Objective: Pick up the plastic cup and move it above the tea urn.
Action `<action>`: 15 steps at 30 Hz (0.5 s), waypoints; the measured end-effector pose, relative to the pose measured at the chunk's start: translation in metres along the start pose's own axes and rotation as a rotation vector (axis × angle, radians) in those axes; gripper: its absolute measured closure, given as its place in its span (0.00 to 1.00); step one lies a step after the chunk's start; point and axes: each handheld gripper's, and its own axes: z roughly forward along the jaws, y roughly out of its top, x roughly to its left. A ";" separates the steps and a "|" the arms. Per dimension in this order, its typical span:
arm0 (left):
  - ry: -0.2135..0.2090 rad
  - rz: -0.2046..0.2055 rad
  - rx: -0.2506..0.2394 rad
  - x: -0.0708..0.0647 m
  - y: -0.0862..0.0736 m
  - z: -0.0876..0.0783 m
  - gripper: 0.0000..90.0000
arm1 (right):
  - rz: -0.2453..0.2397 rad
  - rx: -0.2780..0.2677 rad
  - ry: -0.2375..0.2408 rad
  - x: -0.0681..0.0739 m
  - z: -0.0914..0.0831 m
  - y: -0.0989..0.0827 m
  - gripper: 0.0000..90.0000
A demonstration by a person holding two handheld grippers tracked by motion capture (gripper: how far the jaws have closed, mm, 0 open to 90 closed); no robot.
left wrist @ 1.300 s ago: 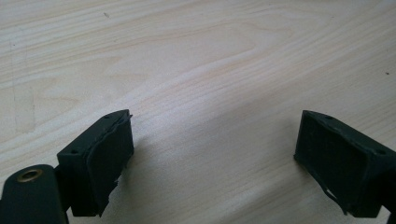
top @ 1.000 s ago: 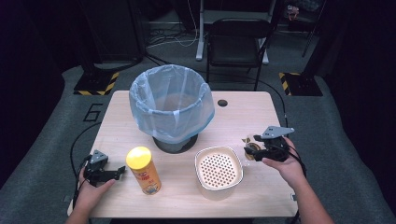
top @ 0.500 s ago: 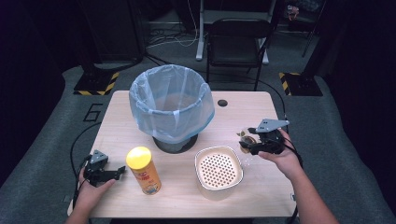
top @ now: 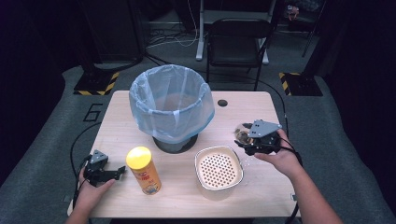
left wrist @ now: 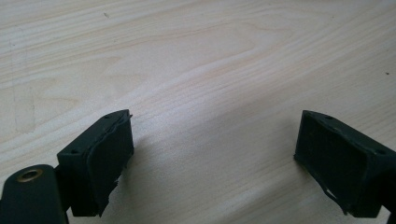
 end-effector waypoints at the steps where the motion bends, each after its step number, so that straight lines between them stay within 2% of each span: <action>1: 0.000 0.000 0.000 0.000 0.000 0.000 0.12 | -0.018 -0.001 0.000 0.001 0.000 0.002 0.38; 9: -0.003 -0.003 0.000 0.000 0.000 0.000 0.12 | -0.117 0.001 -0.038 0.007 0.000 0.012 0.38; 15: -0.001 0.000 0.001 0.000 0.000 0.000 0.12 | -0.162 -0.004 -0.072 0.012 -0.001 0.016 0.37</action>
